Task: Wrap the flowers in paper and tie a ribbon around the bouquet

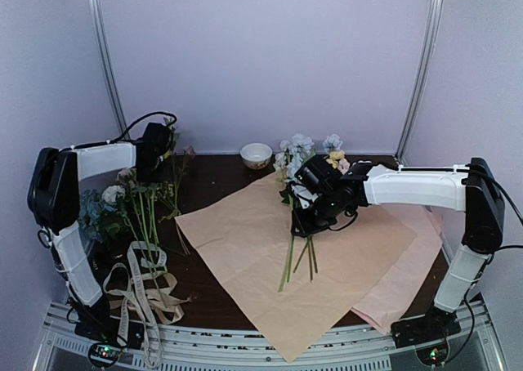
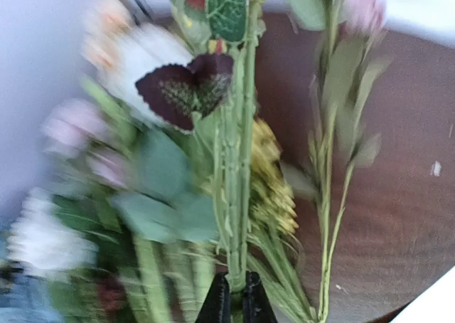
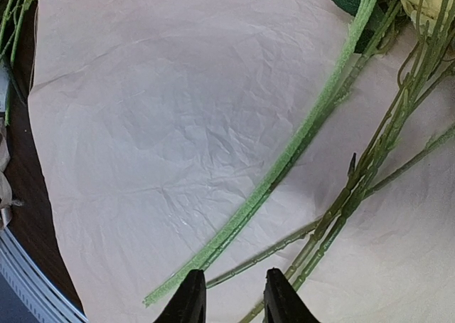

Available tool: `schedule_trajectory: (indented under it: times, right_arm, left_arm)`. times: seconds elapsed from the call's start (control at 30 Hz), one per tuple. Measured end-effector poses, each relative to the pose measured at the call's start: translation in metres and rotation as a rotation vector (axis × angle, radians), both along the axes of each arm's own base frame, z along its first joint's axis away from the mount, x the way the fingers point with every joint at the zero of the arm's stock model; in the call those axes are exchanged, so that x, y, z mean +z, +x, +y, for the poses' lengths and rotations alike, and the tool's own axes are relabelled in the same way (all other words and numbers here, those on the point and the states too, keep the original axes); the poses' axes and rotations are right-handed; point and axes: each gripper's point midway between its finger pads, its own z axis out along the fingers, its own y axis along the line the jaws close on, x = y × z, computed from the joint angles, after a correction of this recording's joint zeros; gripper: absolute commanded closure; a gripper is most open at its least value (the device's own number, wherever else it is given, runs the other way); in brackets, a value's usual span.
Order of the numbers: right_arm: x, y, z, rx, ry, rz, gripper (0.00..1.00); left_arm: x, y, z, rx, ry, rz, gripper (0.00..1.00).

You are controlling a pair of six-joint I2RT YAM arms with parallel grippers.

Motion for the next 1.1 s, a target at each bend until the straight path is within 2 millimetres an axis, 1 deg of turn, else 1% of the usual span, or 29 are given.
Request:
schedule_trajectory:
  times: [0.03,0.07,0.13,0.2,0.23,0.27,0.33,0.37,0.43,0.5,0.6,0.63,0.67,0.73,0.8,0.83,0.87,0.93,0.97,1.0,1.03,1.1]
  right_arm:
    - [0.0,0.0,0.0,0.0,0.0,-0.001,0.71]
    - [0.001,0.0,0.0,-0.001,0.0,-0.002,0.71]
    - [0.001,0.0,0.0,-0.001,0.0,-0.002,0.71]
    - [0.001,0.0,0.0,-0.001,0.0,-0.003,0.71]
    - [0.002,0.0,0.0,-0.001,0.001,-0.004,0.71]
    - [0.003,0.0,0.0,0.0,0.002,-0.005,0.71]
    - [0.007,0.0,0.0,0.002,0.01,-0.013,0.71]
    - [0.01,0.0,0.001,0.007,0.017,-0.019,0.71]
    - [0.019,0.0,0.003,0.023,0.039,-0.036,0.71]
    - [0.03,0.0,0.008,0.046,0.076,-0.055,0.7]
    - [0.057,-0.001,0.021,0.092,0.173,-0.098,0.67]
    - [0.072,-0.003,0.028,0.117,0.23,-0.123,0.66]
    - [0.087,-0.004,0.033,0.139,0.284,-0.149,0.66]
    - [0.12,-0.008,0.042,0.179,0.393,-0.207,0.66]
    - [0.154,-0.011,0.043,0.193,0.492,-0.271,0.67]
    - [0.166,-0.012,0.041,0.191,0.525,-0.296,0.66]
    - [0.176,-0.012,0.037,0.18,0.555,-0.319,0.66]
    - [0.187,-0.008,0.018,0.121,0.593,-0.351,0.67]
    - [0.187,-0.003,0.004,0.072,0.597,-0.361,0.67]
    - [0.183,0.003,-0.009,0.02,0.593,-0.36,0.66]
    - [0.173,0.009,-0.024,-0.038,0.576,-0.354,0.66]
    - [0.151,0.018,-0.045,-0.129,0.531,-0.327,0.66]
  left_arm:
    - [0.026,0.0,0.008,0.021,0.031,-0.07,1.0]
    - [0.058,0.0,0.017,0.042,0.07,-0.153,1.0]
    - [0.114,-0.006,0.032,0.089,0.145,-0.301,1.0]
    - [0.159,-0.017,0.044,0.136,0.206,-0.425,1.0]
    - [0.178,-0.025,0.049,0.16,0.232,-0.477,1.0]
    - [0.194,-0.035,0.054,0.18,0.251,-0.525,1.0]
    - [0.215,-0.05,0.059,0.186,0.259,-0.592,1.0]
    - [0.224,-0.056,0.057,0.166,0.239,-0.633,1.0]
    - [0.236,-0.066,0.042,0.069,0.145,-0.719,1.0]
    - [0.247,-0.076,0.013,-0.082,-0.01,-0.816,1.0]
    - [0.278,-0.089,-0.064,-0.375,-0.298,-0.955,1.0]
    - [0.285,-0.094,-0.091,-0.465,-0.372,-0.976,1.0]
    - [0.29,-0.104,-0.132,-0.588,-0.472,-0.982,1.0]
    - [0.289,-0.123,-0.195,-0.767,-0.64,-0.95,1.0]
    - [0.282,-0.133,-0.244,-0.876,-0.804,-0.882,1.0]
    - [0.276,-0.132,-0.263,-0.903,-0.878,-0.839,1.0]
    - [0.27,-0.128,-0.28,-0.911,-0.944,-0.791,1.0]
    - [0.25,-0.111,-0.31,-0.893,-1.049,-0.686,1.0]
    - [0.239,-0.105,-0.321,-0.882,-1.075,-0.642,1.0]
    - [0.223,-0.096,-0.334,-0.86,-1.091,-0.58,1.0]
    - [0.206,-0.087,-0.348,-0.84,-1.091,-0.517,1.0]
    - [0.177,-0.078,-0.372,-0.817,-1.071,-0.412,1.0]
